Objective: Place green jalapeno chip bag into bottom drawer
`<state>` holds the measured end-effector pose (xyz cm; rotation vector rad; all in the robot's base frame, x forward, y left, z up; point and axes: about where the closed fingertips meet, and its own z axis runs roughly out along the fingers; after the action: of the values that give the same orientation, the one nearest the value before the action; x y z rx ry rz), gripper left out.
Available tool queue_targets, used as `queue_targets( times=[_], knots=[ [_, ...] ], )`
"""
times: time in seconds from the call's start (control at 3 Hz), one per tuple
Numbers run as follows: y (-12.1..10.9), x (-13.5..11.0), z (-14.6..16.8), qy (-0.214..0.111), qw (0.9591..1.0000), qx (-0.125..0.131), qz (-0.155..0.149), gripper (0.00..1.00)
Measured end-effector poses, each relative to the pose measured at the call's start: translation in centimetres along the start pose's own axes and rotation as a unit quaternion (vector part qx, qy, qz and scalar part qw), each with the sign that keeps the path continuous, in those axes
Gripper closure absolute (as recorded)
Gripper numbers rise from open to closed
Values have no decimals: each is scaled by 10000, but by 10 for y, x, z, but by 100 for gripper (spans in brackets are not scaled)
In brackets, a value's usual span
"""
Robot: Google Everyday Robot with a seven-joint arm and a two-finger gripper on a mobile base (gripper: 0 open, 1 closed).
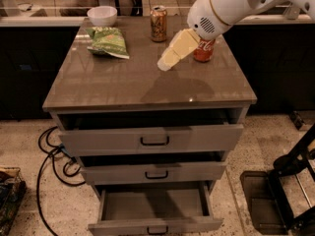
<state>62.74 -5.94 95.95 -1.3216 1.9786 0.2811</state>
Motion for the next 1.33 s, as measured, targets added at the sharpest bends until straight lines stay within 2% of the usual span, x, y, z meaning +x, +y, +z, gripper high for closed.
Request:
queue_targets(
  times=[0.33, 0.67, 1.0, 1.33],
  knots=[
    [-48, -14, 39, -724, 9968, 283, 189, 0],
    [-90, -26, 69, -1319, 9893, 500, 375, 0],
    [-127, -59, 112, -1869, 9797, 410, 595, 0],
    [-133, -78, 137, -1864, 9797, 106, 724, 0]
  ],
)
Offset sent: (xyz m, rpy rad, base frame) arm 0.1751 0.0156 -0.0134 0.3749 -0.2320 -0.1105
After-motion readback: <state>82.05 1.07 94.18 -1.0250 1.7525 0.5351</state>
